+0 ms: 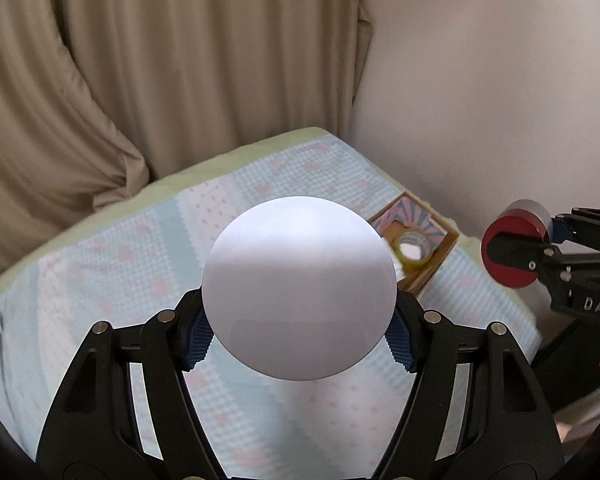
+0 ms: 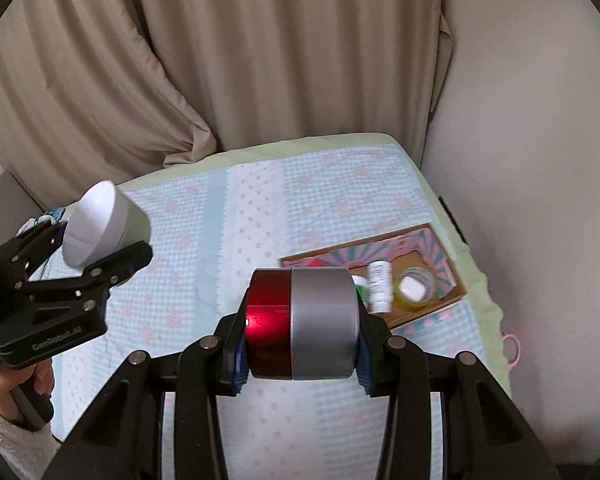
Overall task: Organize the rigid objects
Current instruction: 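Carry the jar with left tool while right tool carries the tin toward the box, then release the jar into the box with left tool while right tool releases the tin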
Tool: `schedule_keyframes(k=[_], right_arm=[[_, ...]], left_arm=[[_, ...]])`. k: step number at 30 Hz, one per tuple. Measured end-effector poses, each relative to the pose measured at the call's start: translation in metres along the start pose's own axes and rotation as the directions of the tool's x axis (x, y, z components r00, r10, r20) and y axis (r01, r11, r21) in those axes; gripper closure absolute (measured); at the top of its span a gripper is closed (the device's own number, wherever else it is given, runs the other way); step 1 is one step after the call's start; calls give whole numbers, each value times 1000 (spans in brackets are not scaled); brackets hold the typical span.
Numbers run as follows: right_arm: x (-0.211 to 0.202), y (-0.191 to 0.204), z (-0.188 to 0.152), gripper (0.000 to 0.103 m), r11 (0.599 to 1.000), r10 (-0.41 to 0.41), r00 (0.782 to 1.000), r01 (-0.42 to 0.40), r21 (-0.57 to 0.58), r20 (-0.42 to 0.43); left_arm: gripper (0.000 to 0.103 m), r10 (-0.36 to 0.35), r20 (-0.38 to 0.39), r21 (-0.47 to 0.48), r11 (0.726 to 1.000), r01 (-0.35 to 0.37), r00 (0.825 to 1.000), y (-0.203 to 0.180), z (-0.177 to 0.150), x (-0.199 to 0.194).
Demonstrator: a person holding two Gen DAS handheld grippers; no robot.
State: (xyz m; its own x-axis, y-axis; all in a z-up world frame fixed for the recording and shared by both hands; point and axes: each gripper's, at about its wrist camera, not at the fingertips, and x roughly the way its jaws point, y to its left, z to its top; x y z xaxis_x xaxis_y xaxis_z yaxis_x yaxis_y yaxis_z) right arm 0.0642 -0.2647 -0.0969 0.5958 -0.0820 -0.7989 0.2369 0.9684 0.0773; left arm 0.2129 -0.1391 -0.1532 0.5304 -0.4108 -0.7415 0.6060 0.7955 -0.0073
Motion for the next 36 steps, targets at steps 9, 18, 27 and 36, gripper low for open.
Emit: schedule_keyframes(k=[9,18,27,36], right_arm=[[40,-107,24,65,999,10,998,-13,-46,-65],[128,-175,46,65,997,50,983,-58,-42,-179],[228,-204,53,65,993,92,953,-108,-37,-288],[301,-216,43,65,993,85,931,-107,-42,-356]], left_arm=[[35,34,-84,-86,995,-41,996,-60,-10,61],[35,46,-217,-88,994,-66,975,-103,-17,149],[35,35,-368,-54,997,-58,929,-136,-29,254],[35,13,-524,-21,999,-28,852,-147,-57,324]])
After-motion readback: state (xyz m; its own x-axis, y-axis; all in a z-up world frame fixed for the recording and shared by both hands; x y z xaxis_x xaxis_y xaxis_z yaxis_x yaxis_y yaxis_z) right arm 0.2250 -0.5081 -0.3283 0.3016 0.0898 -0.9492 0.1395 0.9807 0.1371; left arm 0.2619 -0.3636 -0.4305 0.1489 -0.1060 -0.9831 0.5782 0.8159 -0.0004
